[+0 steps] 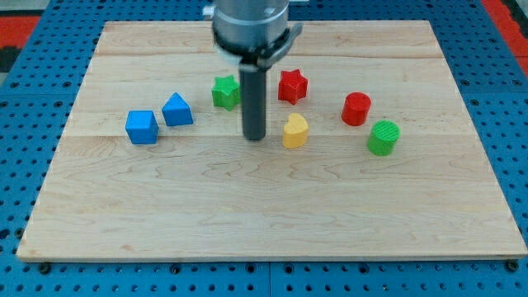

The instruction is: Move the green circle below the red circle

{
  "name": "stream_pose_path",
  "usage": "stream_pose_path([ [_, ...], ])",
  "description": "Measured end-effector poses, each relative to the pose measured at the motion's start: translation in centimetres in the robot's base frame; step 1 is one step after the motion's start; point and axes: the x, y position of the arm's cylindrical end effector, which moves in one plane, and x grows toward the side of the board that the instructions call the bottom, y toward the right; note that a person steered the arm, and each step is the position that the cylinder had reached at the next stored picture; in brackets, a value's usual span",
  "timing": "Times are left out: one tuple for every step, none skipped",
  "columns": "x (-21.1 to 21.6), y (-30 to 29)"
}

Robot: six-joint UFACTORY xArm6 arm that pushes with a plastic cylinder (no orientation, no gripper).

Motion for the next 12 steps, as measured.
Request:
stream_pose_path([
  [3.0,3.3],
  [6.1,-3.3],
  [8.9,-6.1],
  [8.9,-3.0],
  [8.9,-1.9],
  [8.9,-1.5],
  [8.9,-1.2],
  [8.9,-0.9],
  [8.9,-0.7],
  [8.9,-0.7],
  [8.9,1.3],
  [9.0,10.1],
])
